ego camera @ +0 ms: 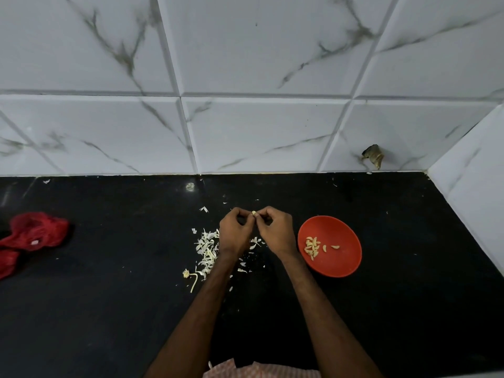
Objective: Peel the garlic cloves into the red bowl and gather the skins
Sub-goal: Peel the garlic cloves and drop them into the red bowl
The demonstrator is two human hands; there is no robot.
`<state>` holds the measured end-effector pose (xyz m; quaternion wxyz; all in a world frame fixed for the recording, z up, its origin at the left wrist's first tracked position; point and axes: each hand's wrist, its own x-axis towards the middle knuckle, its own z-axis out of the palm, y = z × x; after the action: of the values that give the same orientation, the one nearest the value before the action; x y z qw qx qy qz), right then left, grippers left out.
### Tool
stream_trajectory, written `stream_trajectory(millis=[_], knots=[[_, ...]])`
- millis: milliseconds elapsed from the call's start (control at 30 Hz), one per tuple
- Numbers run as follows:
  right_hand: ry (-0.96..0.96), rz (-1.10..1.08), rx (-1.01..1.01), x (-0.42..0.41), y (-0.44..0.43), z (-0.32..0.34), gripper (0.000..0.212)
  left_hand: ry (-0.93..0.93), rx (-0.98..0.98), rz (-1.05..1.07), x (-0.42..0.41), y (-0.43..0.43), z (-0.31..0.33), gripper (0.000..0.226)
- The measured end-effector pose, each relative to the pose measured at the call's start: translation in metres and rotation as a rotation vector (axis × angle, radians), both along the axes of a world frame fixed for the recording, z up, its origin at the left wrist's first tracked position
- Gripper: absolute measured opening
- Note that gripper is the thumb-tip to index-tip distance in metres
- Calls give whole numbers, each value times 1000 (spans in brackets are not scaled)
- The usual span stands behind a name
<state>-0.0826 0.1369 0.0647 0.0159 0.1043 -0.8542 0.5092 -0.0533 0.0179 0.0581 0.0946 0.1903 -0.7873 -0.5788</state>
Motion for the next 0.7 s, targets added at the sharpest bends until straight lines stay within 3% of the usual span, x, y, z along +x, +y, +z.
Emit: stream_trajectory(millis=[300, 567, 700], knots=[[48, 77, 68, 0, 2, 5, 8, -72, 123, -44, 2, -1, 7, 12], [20, 109, 54, 1, 5, -1, 5, -85, 40, -126, 2, -7, 3, 13], [-116, 86, -73, -2, 7, -1, 4, -57, -16, -145, 0, -11, 1, 10]])
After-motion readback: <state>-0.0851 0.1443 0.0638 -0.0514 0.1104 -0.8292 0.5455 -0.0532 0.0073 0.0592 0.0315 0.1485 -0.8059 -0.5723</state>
